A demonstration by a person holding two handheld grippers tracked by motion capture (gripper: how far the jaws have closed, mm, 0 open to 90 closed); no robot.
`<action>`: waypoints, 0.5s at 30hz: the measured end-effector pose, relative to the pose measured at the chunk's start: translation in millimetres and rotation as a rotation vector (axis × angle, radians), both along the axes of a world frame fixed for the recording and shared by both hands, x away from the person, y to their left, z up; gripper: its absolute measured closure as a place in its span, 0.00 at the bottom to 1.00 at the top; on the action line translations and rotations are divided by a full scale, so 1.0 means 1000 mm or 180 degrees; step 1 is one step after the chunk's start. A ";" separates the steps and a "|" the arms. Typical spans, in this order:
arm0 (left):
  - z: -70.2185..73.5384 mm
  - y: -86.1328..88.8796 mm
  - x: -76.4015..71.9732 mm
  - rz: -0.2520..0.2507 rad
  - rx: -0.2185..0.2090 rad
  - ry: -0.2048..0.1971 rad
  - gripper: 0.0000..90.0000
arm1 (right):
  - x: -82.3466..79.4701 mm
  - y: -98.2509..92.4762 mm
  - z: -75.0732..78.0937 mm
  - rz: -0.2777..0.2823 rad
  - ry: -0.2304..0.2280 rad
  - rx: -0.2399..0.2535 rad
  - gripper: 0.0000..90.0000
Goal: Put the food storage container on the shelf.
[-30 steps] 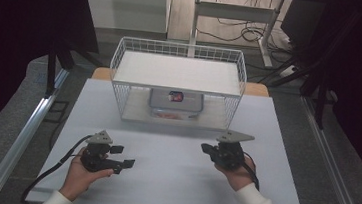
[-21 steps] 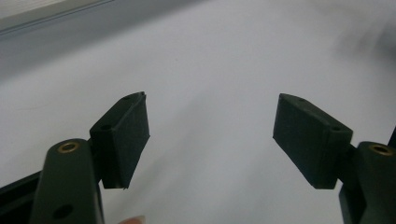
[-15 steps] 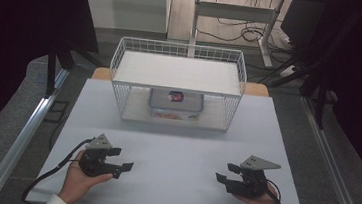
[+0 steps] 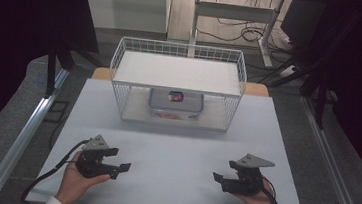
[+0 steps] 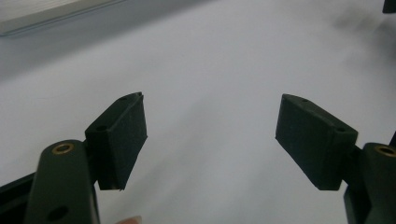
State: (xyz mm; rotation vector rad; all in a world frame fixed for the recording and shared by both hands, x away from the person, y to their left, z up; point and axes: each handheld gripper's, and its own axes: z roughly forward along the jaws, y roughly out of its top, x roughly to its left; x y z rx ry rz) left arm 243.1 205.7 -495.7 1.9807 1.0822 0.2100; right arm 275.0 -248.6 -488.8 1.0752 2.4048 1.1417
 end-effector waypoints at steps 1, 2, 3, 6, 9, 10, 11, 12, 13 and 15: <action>0.000 0.002 0.000 0.0020 -0.0022 0.0001 0.27 | 0.000 -0.001 0.000 -0.0001 -0.0010 -0.0001 0.27; 0.000 0.003 0.000 0.0035 -0.0043 0.0002 0.27 | 0.000 -0.001 0.000 -0.0006 -0.0018 -0.0005 0.27; 0.000 0.004 0.001 0.0046 -0.0064 0.0010 0.27 | 0.000 -0.001 0.001 -0.0011 -0.0025 0.0003 0.27; 0.000 0.005 0.001 0.0041 -0.0057 0.0011 0.27 | -0.001 -0.002 0.002 -0.0019 -0.0045 0.0013 0.27; 0.000 0.004 0.001 0.0032 -0.0051 0.0015 0.27 | -0.001 -0.002 0.002 -0.0023 -0.0050 0.0000 0.27; 0.000 0.004 0.001 0.0032 -0.0047 0.0014 0.27 | -0.001 -0.002 0.002 -0.0014 -0.0052 -0.0005 0.27; 0.000 0.004 0.001 0.0035 -0.0047 0.0014 0.27 | -0.001 -0.002 0.002 -0.0006 -0.0061 -0.0018 0.27; 0.000 0.004 0.001 0.0041 -0.0048 0.0012 0.27 | -0.001 -0.001 0.002 -0.0002 -0.0079 -0.0014 0.27; 0.000 0.004 0.001 0.0045 -0.0050 0.0011 0.27 | -0.002 -0.001 0.003 -0.0002 -0.0085 -0.0012 0.27; -0.001 0.004 0.001 0.0046 -0.0041 0.0010 0.27 | -0.002 -0.001 0.003 0.0007 -0.0097 -0.0010 0.27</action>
